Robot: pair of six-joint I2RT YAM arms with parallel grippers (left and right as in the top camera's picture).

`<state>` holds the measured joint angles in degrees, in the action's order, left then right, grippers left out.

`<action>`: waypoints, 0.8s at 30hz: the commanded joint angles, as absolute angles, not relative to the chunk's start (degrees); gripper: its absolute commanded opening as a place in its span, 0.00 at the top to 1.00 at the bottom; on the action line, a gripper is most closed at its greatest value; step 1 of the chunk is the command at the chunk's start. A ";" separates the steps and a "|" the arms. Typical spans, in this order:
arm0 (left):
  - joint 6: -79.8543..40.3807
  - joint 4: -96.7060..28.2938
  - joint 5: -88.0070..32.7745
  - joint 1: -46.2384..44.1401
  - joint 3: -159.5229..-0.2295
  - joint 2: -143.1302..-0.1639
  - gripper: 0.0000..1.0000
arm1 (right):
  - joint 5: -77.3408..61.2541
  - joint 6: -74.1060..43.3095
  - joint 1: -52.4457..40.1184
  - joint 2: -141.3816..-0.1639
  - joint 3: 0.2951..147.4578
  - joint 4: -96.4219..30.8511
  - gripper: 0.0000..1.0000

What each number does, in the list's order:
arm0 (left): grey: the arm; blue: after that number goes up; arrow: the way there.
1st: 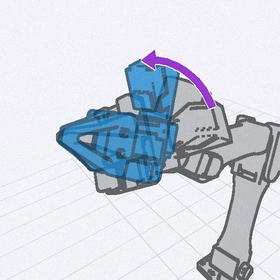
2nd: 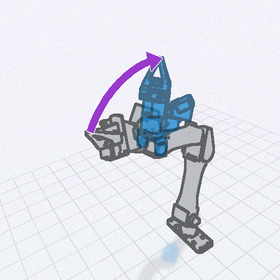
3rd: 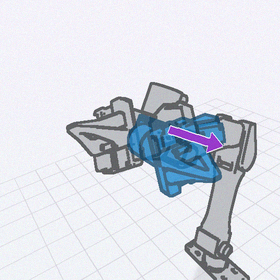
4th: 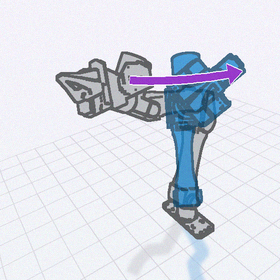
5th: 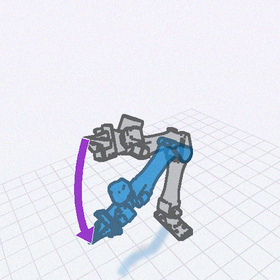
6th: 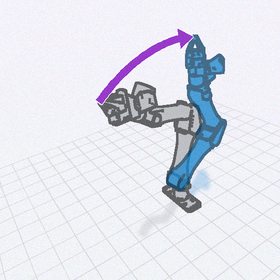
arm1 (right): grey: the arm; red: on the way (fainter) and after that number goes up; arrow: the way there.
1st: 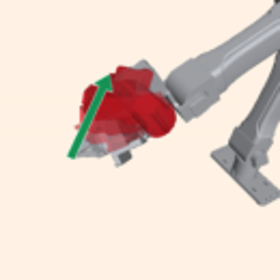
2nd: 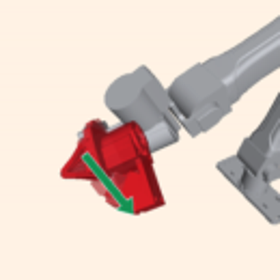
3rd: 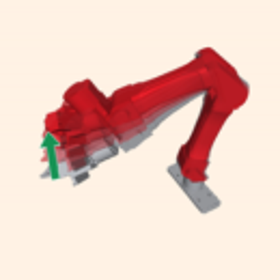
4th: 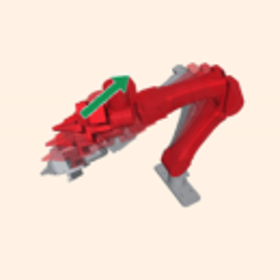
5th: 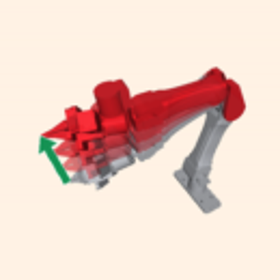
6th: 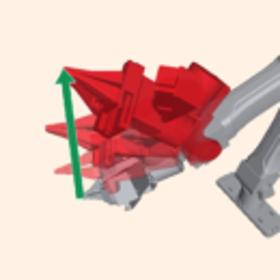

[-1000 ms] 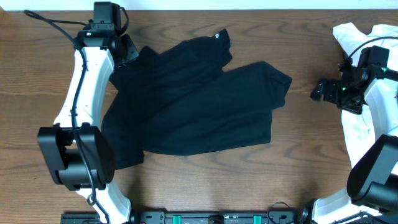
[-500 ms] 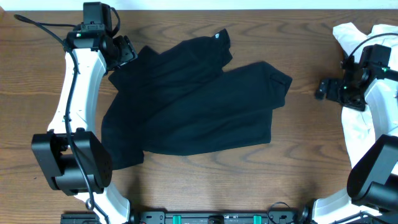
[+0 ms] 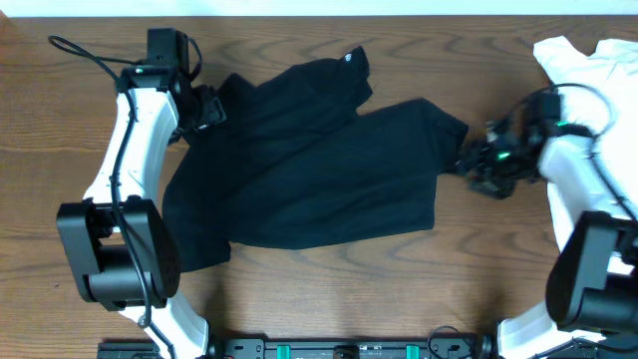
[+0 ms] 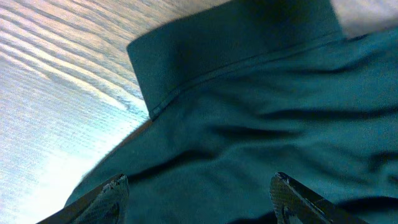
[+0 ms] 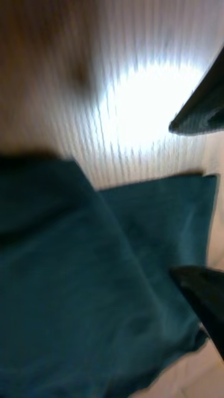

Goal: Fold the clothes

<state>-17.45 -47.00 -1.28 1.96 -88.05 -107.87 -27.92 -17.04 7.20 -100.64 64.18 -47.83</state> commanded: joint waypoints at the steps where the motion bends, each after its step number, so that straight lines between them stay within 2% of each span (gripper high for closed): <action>1: -15.00 -45.34 -0.64 2.42 -85.89 -109.12 0.25 | -20.97 -21.28 1.41 -100.42 60.12 -45.36 0.37; 12: -12.01 -41.69 -0.64 2.50 -84.68 -115.66 0.25 | -14.37 -30.89 -9.87 -100.42 50.89 -38.39 0.38; 13: -11.99 -41.63 -0.64 2.52 -84.68 -116.29 0.25 | -14.41 -31.59 -10.35 -100.42 50.19 -37.82 0.41; 14: -11.53 -41.45 -0.62 2.52 -84.68 -116.97 0.25 | -14.48 -32.32 -10.79 -100.42 49.69 -37.65 0.49; 17: -10.24 -40.56 -0.30 2.52 -84.68 -118.61 0.25 | -14.59 -32.80 -11.88 -100.42 48.69 -37.65 0.92; 18: -10.15 -40.32 -0.05 2.52 -84.68 -119.02 0.25 | -14.57 -32.77 -12.21 -100.42 48.53 -37.89 0.99; 24: -10.07 -39.48 3.33 2.68 -84.68 -120.81 0.31 | -8.08 -32.73 -11.09 -100.38 48.58 -46.41 0.99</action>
